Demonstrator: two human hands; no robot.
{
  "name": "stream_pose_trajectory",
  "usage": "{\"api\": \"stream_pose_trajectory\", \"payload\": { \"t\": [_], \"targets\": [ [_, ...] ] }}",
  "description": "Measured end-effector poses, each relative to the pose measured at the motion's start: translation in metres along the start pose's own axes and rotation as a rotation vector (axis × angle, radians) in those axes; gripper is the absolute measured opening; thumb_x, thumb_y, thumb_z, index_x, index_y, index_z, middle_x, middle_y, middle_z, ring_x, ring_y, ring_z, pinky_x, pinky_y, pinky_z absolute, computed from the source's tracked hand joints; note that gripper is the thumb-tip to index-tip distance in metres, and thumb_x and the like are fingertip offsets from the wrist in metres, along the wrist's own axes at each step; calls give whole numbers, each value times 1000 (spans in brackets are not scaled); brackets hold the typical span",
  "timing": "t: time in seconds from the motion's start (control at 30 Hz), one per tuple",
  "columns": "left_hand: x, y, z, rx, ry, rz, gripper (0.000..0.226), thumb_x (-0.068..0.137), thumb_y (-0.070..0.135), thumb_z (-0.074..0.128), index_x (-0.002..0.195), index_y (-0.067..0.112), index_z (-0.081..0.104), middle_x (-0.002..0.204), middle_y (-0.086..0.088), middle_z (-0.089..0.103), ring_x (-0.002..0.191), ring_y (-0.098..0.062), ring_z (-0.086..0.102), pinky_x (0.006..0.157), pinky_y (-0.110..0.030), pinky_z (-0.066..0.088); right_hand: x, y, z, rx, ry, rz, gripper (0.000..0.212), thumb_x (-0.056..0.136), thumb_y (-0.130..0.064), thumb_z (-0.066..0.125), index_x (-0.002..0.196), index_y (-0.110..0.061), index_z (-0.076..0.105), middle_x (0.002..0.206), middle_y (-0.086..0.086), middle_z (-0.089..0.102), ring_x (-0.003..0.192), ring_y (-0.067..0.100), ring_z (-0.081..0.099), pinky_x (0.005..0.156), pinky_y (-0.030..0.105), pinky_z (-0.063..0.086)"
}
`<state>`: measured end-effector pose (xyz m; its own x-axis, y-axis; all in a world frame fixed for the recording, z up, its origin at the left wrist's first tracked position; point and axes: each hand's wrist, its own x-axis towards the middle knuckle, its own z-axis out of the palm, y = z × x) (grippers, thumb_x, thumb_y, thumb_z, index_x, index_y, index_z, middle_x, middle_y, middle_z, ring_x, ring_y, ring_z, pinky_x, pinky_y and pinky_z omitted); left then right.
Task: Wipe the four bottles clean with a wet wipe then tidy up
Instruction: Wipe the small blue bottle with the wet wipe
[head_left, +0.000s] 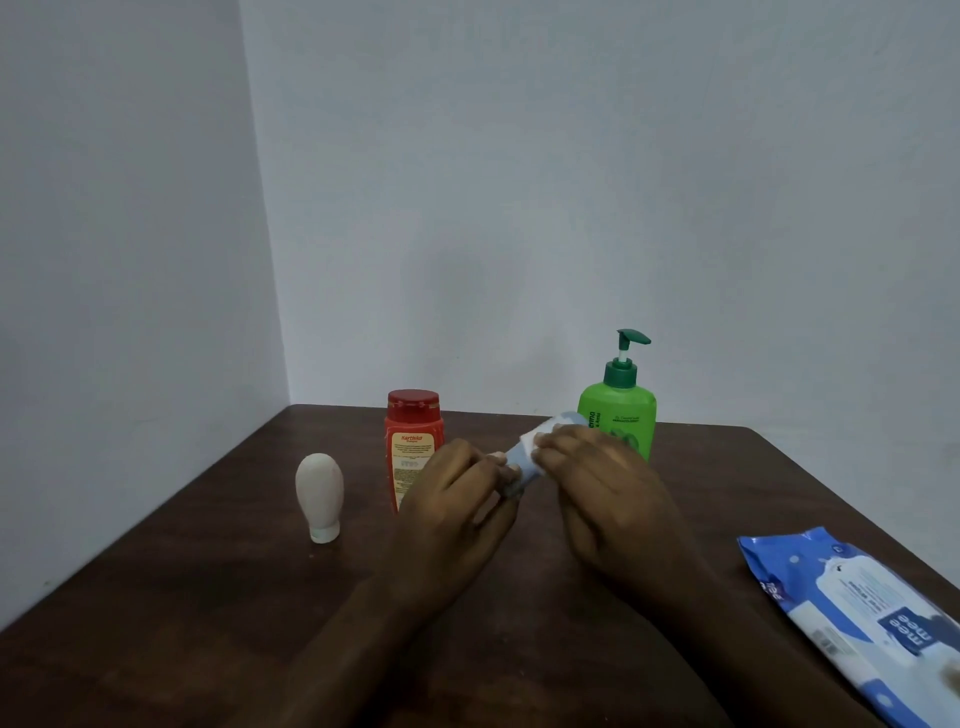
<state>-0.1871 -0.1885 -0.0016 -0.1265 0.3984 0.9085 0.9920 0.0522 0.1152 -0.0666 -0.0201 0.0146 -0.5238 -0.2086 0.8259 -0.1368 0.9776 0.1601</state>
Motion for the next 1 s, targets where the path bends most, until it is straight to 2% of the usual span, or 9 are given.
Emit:
{"api": "stream_pose_trajectory", "payload": {
  "t": [0.13, 0.2, 0.37, 0.43, 0.6, 0.67, 0.77, 0.87, 1.0],
  "targets": [
    [-1, 4, -1, -25, -42, 0, 24, 89, 22, 72, 107, 7, 71, 105, -6, 66, 94, -12, 63, 72, -26, 54, -2, 21, -3, -6, 103, 175, 42, 90, -5, 41, 121, 1, 69, 125, 18, 69, 123, 24, 58, 106, 43, 46],
    [-1, 5, -1, -21, -34, 4, 24, 88, 23, 72, 105, 7, 71, 103, -6, 67, 93, -14, 64, 70, -29, 55, -4, 19, -2, -19, 97, 159, 43, 92, -4, 40, 124, 2, 67, 128, 18, 68, 125, 26, 59, 107, 44, 47],
    [1, 0, 0, 18, 31, 50, 12, 88, 6, 77, 97, 6, 69, 94, -7, 65, 86, -16, 59, 68, -33, 51, -1, -8, 5, -69, 13, -105, 35, 99, 0, 46, 126, 2, 68, 131, 17, 67, 127, 32, 60, 111, 44, 45],
    [2, -1, -3, 47, 29, 74, 9, 89, 4, 76, 96, 4, 71, 94, -9, 67, 87, -17, 58, 70, -34, 50, 1, -5, 7, -57, 43, -68, 36, 98, -1, 45, 126, 2, 68, 131, 16, 67, 127, 31, 59, 110, 42, 45],
    [3, 4, -4, 70, -7, 150, 10, 91, -2, 75, 100, 1, 73, 98, -12, 68, 92, -22, 60, 77, -35, 51, -6, 28, 7, -45, 118, 172, 40, 91, -4, 43, 121, 2, 69, 124, 19, 69, 121, 27, 58, 108, 45, 45],
    [3, 5, -3, 63, -17, 160, 12, 90, -3, 76, 100, 2, 73, 100, -11, 68, 94, -21, 60, 78, -35, 52, -7, 26, 6, -44, 113, 169, 41, 91, -4, 42, 122, 3, 68, 125, 20, 69, 121, 27, 58, 108, 43, 45],
    [1, 3, -2, 64, -40, 152, 14, 89, -3, 76, 100, 4, 73, 99, -8, 66, 93, -18, 57, 76, -32, 51, -2, 6, 8, -11, 69, 36, 42, 93, -3, 41, 125, 3, 67, 128, 18, 67, 122, 29, 60, 114, 36, 42],
    [0, 3, -3, 48, -49, 149, 16, 89, -3, 76, 103, 5, 72, 101, -6, 64, 93, -18, 56, 78, -26, 47, 2, -7, 9, 18, 24, -45, 38, 95, -1, 44, 125, 3, 68, 128, 16, 67, 122, 29, 61, 110, 39, 45],
    [1, 4, -3, 65, -38, 166, 15, 90, -3, 75, 102, 3, 71, 103, -9, 66, 96, -21, 59, 81, -31, 51, -1, 15, 8, 1, 96, 126, 42, 88, -3, 44, 123, 0, 68, 123, 16, 69, 118, 26, 60, 106, 40, 48]
  ]
}}
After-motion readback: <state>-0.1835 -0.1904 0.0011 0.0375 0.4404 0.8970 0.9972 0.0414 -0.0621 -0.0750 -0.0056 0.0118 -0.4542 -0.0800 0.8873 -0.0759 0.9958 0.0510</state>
